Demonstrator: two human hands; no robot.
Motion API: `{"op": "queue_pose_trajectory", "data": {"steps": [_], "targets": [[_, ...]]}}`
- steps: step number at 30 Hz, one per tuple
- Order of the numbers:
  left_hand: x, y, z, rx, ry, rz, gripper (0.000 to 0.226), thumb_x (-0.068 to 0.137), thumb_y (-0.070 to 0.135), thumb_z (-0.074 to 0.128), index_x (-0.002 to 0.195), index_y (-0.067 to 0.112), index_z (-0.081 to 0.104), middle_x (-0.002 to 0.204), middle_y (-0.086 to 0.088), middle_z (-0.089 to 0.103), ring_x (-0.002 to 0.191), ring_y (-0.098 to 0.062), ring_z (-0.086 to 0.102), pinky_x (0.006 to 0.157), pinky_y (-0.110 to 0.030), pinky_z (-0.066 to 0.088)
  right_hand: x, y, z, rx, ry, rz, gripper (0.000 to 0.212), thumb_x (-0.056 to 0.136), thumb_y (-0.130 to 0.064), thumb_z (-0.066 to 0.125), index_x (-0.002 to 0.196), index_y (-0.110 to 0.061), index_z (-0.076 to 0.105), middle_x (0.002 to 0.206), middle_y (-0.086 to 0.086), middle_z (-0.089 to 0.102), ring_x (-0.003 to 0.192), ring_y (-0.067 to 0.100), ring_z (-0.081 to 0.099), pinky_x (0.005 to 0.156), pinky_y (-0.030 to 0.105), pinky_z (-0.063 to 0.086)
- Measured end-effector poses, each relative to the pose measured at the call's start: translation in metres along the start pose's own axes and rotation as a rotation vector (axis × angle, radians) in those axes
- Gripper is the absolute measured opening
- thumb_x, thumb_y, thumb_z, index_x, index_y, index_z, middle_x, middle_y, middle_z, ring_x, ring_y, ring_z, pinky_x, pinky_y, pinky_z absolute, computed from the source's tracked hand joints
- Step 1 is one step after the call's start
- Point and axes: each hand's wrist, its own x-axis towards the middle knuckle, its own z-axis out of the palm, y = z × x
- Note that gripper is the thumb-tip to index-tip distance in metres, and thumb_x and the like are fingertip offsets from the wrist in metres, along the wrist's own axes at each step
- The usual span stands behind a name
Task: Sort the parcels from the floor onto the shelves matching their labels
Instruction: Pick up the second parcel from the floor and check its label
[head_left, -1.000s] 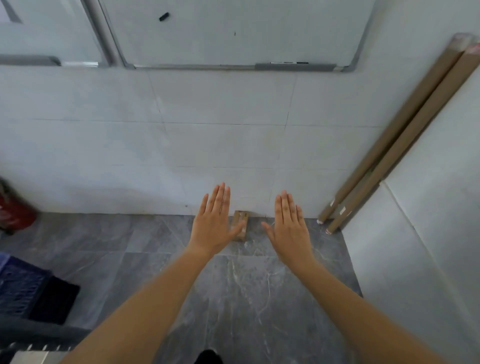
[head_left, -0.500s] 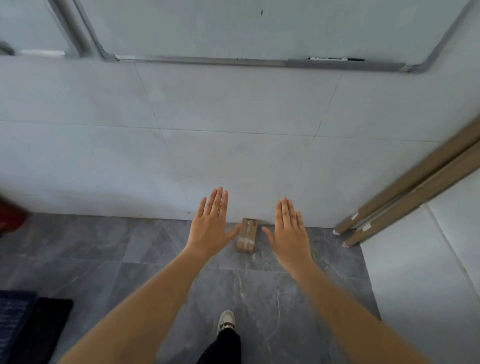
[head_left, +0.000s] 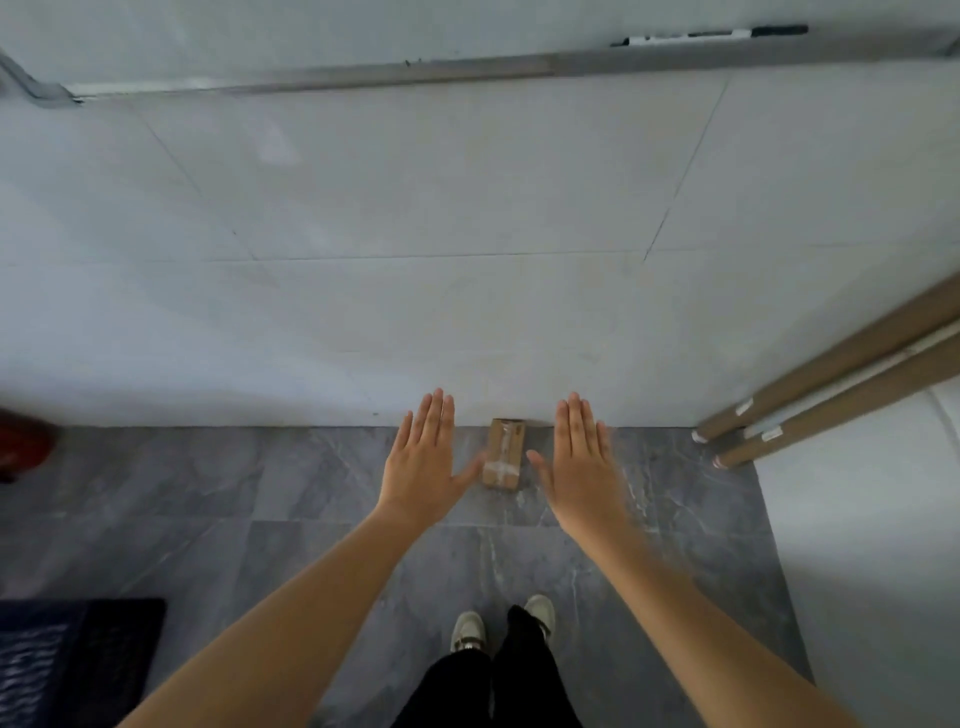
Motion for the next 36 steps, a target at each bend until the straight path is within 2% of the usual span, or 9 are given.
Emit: {"op": "queue_pose_trajectory", "data": {"steps": [2,5,7,10,19,22,26,31,36], "targets": [[0.005,0.003,0.017,-0.014,-0.077,-0.055,0.104,0.084,0.076,-0.011,0.158,0.004,-0.002,0.167,-0.012,-0.002,0.155,-0.023,-0.004,0.124,-0.037,-0.003,0.004,0.014,0.017,0.057,-0.070,0.009,0.091,0.104,-0.060,0.002,0.153,0.009,0.035,0.160,0.026,0.036,0.148,0.040,0.038,0.125,0.047,0.026],[0.022,0.009,0.044,-0.168,-0.208,-0.179,0.085,0.100,0.060,0.025,0.157,0.005,-0.005,0.168,-0.010,-0.006,0.155,-0.021,-0.007,0.126,-0.036,-0.002,0.018,0.037,0.045,0.128,-0.152,-0.012,0.102,0.093,-0.068,-0.013,0.160,0.005,0.014,0.169,0.021,0.013,0.158,0.034,0.014,0.126,0.040,0.004],[0.037,0.014,0.066,-0.364,-0.309,-0.290,0.079,0.103,0.053,0.030,0.158,0.007,-0.004,0.168,-0.007,-0.008,0.155,-0.020,-0.008,0.126,-0.036,-0.001,0.034,0.048,0.063,0.197,-0.255,0.023,0.091,0.099,-0.064,0.002,0.161,0.002,0.008,0.171,0.019,0.005,0.160,0.031,0.005,0.127,0.038,0.000],[0.061,0.019,0.103,-0.695,-0.366,-0.484,0.067,0.106,0.044,0.031,0.159,0.012,0.006,0.168,-0.005,0.003,0.155,-0.021,0.003,0.125,-0.037,0.008,0.060,0.055,0.100,0.385,-0.418,0.168,0.076,0.108,-0.047,0.031,0.162,0.001,0.007,0.172,0.019,0.006,0.160,0.030,0.006,0.128,0.040,0.007],[0.137,-0.003,0.234,-0.991,-0.365,-0.831,0.050,0.107,0.038,0.032,0.143,0.009,0.050,0.146,-0.018,0.051,0.134,-0.035,0.047,0.109,-0.042,0.037,0.097,0.076,0.254,0.716,-0.621,0.546,0.069,0.111,-0.044,0.030,0.162,-0.001,0.016,0.171,0.016,0.016,0.157,0.029,0.020,0.121,0.033,0.021],[0.146,-0.010,0.291,-1.046,-0.376,-0.868,0.034,0.107,0.031,0.033,0.113,0.015,0.063,0.107,-0.013,0.063,0.106,-0.028,0.058,0.096,-0.037,0.041,0.102,0.086,0.311,0.739,-0.625,0.563,0.068,0.110,-0.047,0.030,0.162,-0.005,0.021,0.171,0.014,0.019,0.156,0.028,0.022,0.122,0.036,0.020],[0.174,-0.021,0.367,-1.072,-0.392,-0.908,0.048,0.107,0.034,0.032,0.146,0.010,0.046,0.148,-0.018,0.048,0.137,-0.033,0.045,0.117,-0.044,0.032,0.126,0.099,0.386,0.789,-0.600,0.640,0.064,0.111,-0.046,0.029,0.160,-0.006,0.027,0.168,0.013,0.027,0.154,0.029,0.028,0.121,0.038,0.023],[0.223,-0.046,0.475,-1.128,-0.322,-0.889,0.037,0.107,0.033,0.030,0.136,0.026,0.052,0.138,0.001,0.053,0.134,-0.023,0.042,0.108,-0.035,0.031,0.166,0.112,0.503,0.876,-0.512,0.720,0.065,0.110,-0.046,0.032,0.160,-0.005,0.027,0.165,0.012,0.033,0.151,0.028,0.033,0.118,0.036,0.028],[0.260,-0.073,0.586,-1.195,-0.235,-1.014,0.052,0.106,0.037,0.033,0.156,0.024,0.029,0.161,-0.003,0.032,0.147,-0.024,0.030,0.119,-0.039,0.023,0.198,0.129,0.611,0.910,-0.403,0.794,0.074,0.108,-0.051,0.036,0.164,-0.009,0.013,0.171,0.012,0.019,0.157,0.030,0.021,0.124,0.040,0.020]]}}
